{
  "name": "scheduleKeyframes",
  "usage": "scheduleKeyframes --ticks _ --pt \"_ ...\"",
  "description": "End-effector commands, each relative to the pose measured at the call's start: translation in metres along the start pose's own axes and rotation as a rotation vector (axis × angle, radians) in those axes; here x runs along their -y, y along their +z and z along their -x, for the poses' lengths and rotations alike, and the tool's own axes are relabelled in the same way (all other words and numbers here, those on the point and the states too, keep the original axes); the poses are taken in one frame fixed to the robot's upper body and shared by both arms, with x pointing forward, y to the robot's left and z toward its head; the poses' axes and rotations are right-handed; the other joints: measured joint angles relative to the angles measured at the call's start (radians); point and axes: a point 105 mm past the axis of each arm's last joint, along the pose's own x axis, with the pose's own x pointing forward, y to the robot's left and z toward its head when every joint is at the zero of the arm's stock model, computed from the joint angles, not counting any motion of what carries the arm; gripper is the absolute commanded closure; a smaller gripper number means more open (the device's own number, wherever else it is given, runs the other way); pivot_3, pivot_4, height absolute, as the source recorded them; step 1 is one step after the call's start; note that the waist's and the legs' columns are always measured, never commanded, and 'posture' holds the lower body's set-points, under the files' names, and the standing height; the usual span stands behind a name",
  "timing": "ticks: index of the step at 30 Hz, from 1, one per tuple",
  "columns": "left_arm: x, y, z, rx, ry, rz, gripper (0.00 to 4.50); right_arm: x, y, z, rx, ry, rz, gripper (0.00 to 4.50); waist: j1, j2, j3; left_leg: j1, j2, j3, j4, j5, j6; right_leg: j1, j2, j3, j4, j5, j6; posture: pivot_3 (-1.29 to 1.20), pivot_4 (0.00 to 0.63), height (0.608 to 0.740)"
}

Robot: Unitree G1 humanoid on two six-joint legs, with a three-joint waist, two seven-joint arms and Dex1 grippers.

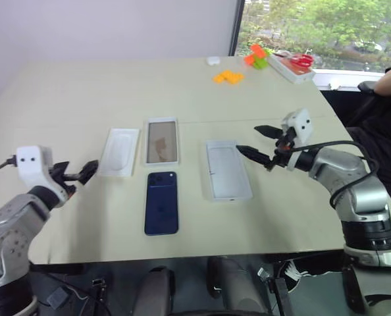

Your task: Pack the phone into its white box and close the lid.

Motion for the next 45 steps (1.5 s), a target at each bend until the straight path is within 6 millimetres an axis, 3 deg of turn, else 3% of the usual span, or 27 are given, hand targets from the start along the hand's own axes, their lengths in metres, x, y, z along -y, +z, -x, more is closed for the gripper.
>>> scheduleKeyframes --ticks 1,8,16,22,27,31,40,45 --pt "-0.013 0.007 -0.008 -0.042 0.076 0.117 0.05 -0.039 0.013 -0.010 0.045 0.123 0.035 0.00 -0.001 -0.001 -0.001 0.000 0.000 -0.001 0.000 0.000 0.000 0.000 0.000 0.000 0.000 0.000 0.000 0.00 0.150 0.726" --pt "-0.009 -0.010 -0.028 -0.261 0.076 0.202 0.05 -0.068 0.003 -0.013 0.023 0.163 0.026 0.00 -0.002 -0.001 -0.001 0.001 -0.003 -0.002 0.000 0.001 -0.001 0.000 -0.001 0.000 0.002 0.000 0.000 0.00 0.150 0.726" --pt "0.005 -0.016 -0.048 -0.387 0.026 0.274 0.05 -0.078 -0.002 -0.012 0.006 0.161 0.023 0.00 0.001 -0.001 -0.001 0.001 -0.004 -0.003 0.000 0.002 -0.003 0.000 -0.001 -0.001 0.002 0.000 0.000 0.00 0.150 0.726" --pt "0.009 -0.017 -0.050 -0.407 0.014 0.296 0.05 -0.080 -0.001 -0.013 0.011 0.153 0.026 0.00 0.002 -0.001 -0.001 0.001 -0.005 -0.003 0.000 0.003 -0.005 0.000 -0.002 -0.001 0.003 0.000 0.000 0.00 0.150 0.726" --pt "0.002 -0.015 -0.047 -0.391 0.036 0.313 2.20 -0.081 0.000 -0.016 0.016 0.162 0.026 0.00 0.001 -0.001 -0.001 0.001 -0.005 -0.003 0.000 0.003 -0.005 0.000 -0.003 -0.001 0.003 0.000 0.000 0.00 0.150 0.726" --pt "-0.002 -0.011 -0.044 -0.349 0.044 0.347 4.25 -0.082 -0.001 -0.019 0.016 0.176 0.021 0.00 0.001 -0.001 -0.001 0.000 -0.005 -0.003 0.000 0.003 -0.005 0.000 -0.003 -0.001 0.003 0.000 0.000 0.00 0.150 0.726" --pt "-0.015 0.004 -0.033 -0.202 0.034 0.453 4.38 -0.081 0.001 -0.022 0.016 0.195 0.027 0.00 -0.003 -0.001 -0.001 0.001 -0.004 -0.003 0.000 0.003 -0.005 0.000 -0.002 -0.001 0.003 0.000 0.000 0.00 0.150 0.726" --pt "-0.002 0.031 -0.025 -0.054 -0.072 0.458 4.38 -0.081 0.002 -0.022 0.015 0.203 0.032 0.00 -0.001 -0.002 -0.001 0.000 -0.004 -0.003 0.000 0.003 -0.006 0.000 -0.003 -0.001 0.003 0.000 0.000 0.00 0.150 0.726"
